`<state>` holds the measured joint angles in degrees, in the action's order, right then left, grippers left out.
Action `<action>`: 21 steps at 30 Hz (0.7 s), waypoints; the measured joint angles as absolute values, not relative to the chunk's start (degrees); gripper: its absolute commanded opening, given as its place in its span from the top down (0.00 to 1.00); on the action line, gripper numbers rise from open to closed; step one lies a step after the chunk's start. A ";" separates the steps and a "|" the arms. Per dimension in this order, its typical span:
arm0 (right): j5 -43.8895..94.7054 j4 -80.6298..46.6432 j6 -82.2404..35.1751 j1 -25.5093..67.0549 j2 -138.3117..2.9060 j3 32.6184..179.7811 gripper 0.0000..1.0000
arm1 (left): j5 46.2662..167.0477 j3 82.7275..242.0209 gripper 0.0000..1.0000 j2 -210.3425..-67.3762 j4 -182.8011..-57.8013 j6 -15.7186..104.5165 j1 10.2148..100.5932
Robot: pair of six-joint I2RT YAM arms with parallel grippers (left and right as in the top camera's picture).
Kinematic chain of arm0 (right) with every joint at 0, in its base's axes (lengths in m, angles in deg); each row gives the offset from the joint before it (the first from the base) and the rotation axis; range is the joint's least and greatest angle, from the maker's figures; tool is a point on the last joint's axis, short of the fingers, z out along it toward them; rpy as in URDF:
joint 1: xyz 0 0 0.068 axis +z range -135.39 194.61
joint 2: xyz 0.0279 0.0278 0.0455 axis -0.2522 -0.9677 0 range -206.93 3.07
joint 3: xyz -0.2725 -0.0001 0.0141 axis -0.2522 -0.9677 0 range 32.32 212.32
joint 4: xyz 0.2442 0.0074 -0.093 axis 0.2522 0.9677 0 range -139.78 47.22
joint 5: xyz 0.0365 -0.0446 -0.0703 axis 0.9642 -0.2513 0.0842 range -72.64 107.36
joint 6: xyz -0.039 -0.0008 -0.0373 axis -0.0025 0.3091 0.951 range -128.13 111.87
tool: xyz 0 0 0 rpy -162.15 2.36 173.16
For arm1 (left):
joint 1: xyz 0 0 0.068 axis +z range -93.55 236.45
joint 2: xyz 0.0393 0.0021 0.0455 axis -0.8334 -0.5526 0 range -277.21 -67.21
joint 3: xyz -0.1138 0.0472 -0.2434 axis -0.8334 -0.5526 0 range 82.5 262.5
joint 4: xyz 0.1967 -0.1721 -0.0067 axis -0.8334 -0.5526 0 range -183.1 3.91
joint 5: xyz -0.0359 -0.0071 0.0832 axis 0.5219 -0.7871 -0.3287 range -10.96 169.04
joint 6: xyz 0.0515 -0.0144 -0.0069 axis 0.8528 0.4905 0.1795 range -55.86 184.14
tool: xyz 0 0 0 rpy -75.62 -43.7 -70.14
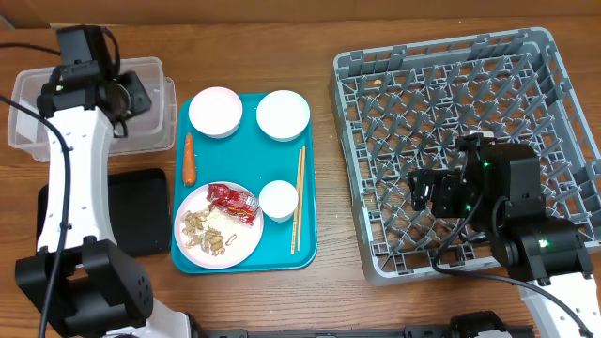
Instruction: Sort waste into correct bins and load items into the dishwasher
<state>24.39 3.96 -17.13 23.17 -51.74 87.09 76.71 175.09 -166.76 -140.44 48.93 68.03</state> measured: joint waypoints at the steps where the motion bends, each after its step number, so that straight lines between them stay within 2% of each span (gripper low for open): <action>1: 24.35 3.87 -17.13 23.17 -51.76 87.06 0.00 | 79.42 175.09 0.69 -166.74 -145.10 48.82 67.65; 4: 24.37 4.20 -17.17 23.17 -51.87 87.09 0.00 | 86.48 173.87 0.70 -166.67 -158.41 48.61 64.40; 7: 24.37 4.85 -17.13 23.17 -51.85 87.09 0.00 | 89.81 167.95 0.69 -166.65 -163.79 47.16 59.17; 15: 24.37 6.32 -17.15 23.17 -51.85 87.15 0.00 | 89.32 151.49 0.59 -166.67 -153.14 43.03 56.16; 21: 24.37 6.40 -17.13 23.17 -51.85 87.15 0.00 | 86.07 150.33 0.59 -166.65 -144.68 42.81 56.16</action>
<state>24.37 6.40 -17.13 23.17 -51.85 87.15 86.07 150.33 -166.65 -144.68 42.81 56.16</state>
